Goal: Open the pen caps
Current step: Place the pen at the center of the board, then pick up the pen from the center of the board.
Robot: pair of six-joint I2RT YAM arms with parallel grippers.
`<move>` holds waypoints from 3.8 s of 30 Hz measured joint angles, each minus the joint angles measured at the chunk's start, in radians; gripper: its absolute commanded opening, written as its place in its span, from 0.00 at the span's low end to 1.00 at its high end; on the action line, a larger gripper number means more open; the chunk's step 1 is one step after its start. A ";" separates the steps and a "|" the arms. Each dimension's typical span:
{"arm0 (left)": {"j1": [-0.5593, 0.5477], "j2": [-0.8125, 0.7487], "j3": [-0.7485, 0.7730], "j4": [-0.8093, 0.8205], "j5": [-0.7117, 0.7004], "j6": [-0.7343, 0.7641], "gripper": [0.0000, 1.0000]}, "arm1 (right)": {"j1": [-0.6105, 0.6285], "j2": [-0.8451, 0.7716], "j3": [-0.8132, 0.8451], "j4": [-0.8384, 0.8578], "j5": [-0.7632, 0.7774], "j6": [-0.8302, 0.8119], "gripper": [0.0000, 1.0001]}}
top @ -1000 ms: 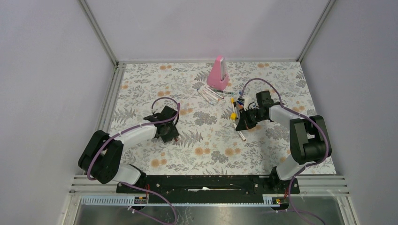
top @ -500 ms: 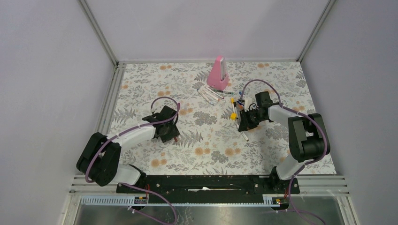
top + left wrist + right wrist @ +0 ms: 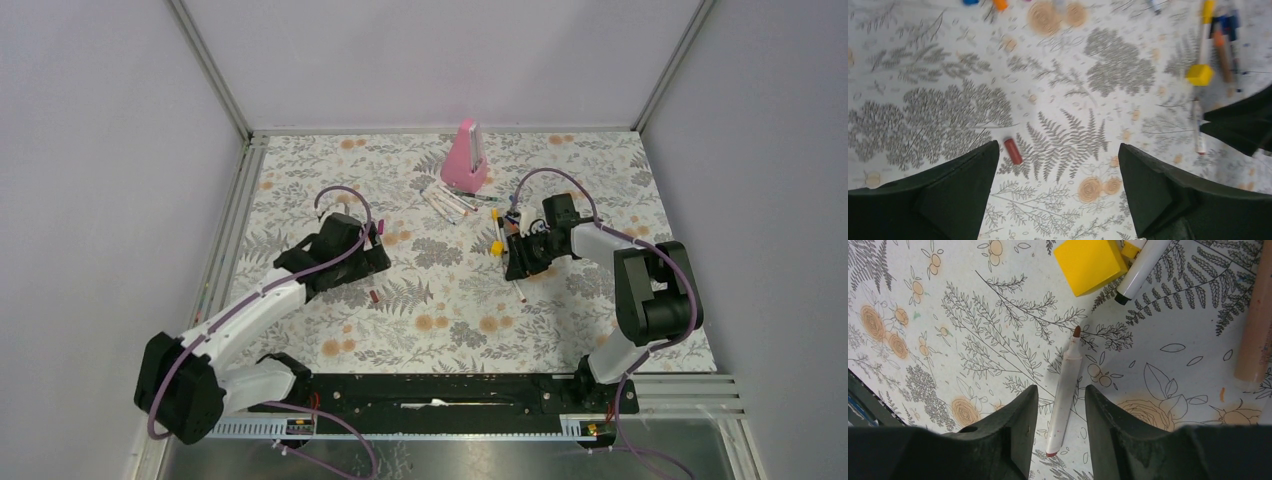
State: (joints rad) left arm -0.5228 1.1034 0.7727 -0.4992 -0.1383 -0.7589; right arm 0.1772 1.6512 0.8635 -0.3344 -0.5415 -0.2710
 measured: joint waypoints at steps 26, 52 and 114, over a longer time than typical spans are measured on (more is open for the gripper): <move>0.090 -0.089 0.051 0.263 0.292 0.543 0.99 | -0.142 -0.082 0.301 -0.229 -0.055 -0.416 0.75; 0.090 -0.120 0.035 0.276 0.261 0.598 0.99 | -0.211 0.557 0.896 -0.460 0.027 -0.389 0.49; 0.090 -0.093 0.015 0.302 0.323 0.606 0.99 | -0.109 0.505 0.768 -0.256 0.371 -0.366 0.00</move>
State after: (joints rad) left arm -0.4324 1.0103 0.7879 -0.1974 0.1848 -0.1528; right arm 0.0685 2.1567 1.6318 -0.5900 -0.1707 -0.6373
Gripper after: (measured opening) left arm 0.986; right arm 0.045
